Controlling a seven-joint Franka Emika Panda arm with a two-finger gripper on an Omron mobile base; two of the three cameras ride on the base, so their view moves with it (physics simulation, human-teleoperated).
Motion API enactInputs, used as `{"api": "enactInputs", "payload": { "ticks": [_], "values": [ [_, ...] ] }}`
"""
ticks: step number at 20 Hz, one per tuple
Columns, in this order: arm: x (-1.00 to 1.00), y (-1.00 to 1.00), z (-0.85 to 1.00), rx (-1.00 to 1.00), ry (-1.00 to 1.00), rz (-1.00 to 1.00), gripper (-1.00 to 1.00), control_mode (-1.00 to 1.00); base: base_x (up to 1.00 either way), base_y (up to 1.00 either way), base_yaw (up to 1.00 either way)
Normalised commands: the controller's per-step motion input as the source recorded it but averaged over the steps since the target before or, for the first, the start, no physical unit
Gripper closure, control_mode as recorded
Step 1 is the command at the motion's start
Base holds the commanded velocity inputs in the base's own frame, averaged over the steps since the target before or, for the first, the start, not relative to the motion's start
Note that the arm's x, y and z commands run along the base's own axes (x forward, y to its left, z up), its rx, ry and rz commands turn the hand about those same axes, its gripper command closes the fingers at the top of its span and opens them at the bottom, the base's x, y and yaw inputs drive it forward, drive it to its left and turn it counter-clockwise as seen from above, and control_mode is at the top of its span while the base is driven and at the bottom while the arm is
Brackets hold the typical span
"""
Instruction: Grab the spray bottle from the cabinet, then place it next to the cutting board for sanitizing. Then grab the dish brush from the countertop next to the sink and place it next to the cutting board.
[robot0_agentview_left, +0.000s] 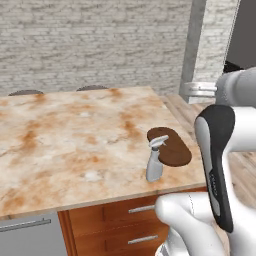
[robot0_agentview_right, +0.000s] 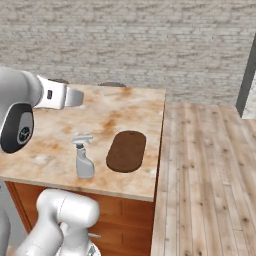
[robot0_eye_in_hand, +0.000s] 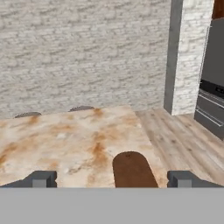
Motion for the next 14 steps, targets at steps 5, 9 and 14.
{"api": "enactInputs", "payload": {
  "ticks": [5, 9, 14],
  "values": [
    [-0.13, 0.24, -0.08, -0.05, 0.00, 0.01, -1.00, 1.00, -0.56, 0.23, 0.05],
    [0.00, 0.00, 0.00, 0.00, 0.00, 0.00, -1.00, 1.00, -1.00, 0.69, 0.25],
    [0.00, 0.00, 0.00, 0.00, 0.00, 0.00, -1.00, 1.00, -0.81, 1.00, 0.35]
  ]
}}
